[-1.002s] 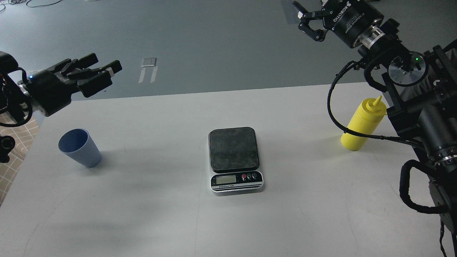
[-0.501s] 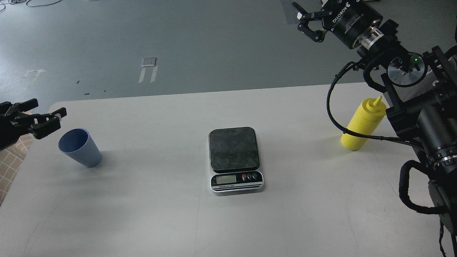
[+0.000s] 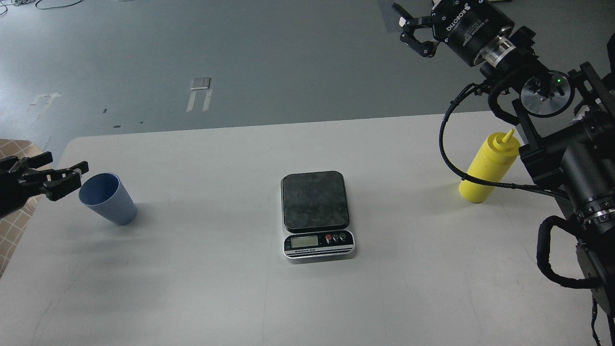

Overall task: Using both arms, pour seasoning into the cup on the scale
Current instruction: 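Reach the left gripper down to the blue cup and close on it, then lift the blue cup with the left gripper toward the scale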

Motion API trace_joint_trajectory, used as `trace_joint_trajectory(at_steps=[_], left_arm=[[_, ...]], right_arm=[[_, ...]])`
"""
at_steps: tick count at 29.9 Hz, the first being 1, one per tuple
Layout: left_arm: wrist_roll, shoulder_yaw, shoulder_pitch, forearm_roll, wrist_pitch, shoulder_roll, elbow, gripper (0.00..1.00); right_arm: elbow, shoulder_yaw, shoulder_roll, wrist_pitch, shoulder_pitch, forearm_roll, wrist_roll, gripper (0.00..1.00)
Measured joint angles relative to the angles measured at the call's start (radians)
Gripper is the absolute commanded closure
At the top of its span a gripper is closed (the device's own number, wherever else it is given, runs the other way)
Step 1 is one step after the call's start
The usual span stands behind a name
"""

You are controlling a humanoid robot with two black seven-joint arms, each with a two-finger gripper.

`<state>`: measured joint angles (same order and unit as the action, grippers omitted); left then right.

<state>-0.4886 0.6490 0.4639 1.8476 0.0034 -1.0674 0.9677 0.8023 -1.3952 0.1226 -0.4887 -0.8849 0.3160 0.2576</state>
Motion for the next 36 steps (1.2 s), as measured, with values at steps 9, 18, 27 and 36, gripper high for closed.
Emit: trace_joint_trajectory(at_steps=[9, 18, 27, 36], left_arm=[[0.000, 0.000, 0.002, -0.006, -0.032, 0.068, -0.061, 0.20], [0.000, -0.012, 0.001, -0.017, -0.039, 0.080, -0.080, 0.28], [0.000, -0.053, 0.003, -0.076, -0.061, 0.097, -0.114, 0.48], [0.000, -0.055, 0.008, -0.092, -0.063, 0.114, -0.135, 1.00]], right_arm=[[0.000, 0.001, 0.000, 0.000, 0.001, 0.000, 0.000, 0.01], [0.000, 0.001, 0.000, 0.000, 0.001, 0.000, 0.000, 0.01], [0.000, -0.001, 0.002, 0.000, 0.000, 0.000, 0.000, 0.01], [-0.001, -0.001, 0.002, 0.000, 0.000, 0.000, 0.000, 0.01]])
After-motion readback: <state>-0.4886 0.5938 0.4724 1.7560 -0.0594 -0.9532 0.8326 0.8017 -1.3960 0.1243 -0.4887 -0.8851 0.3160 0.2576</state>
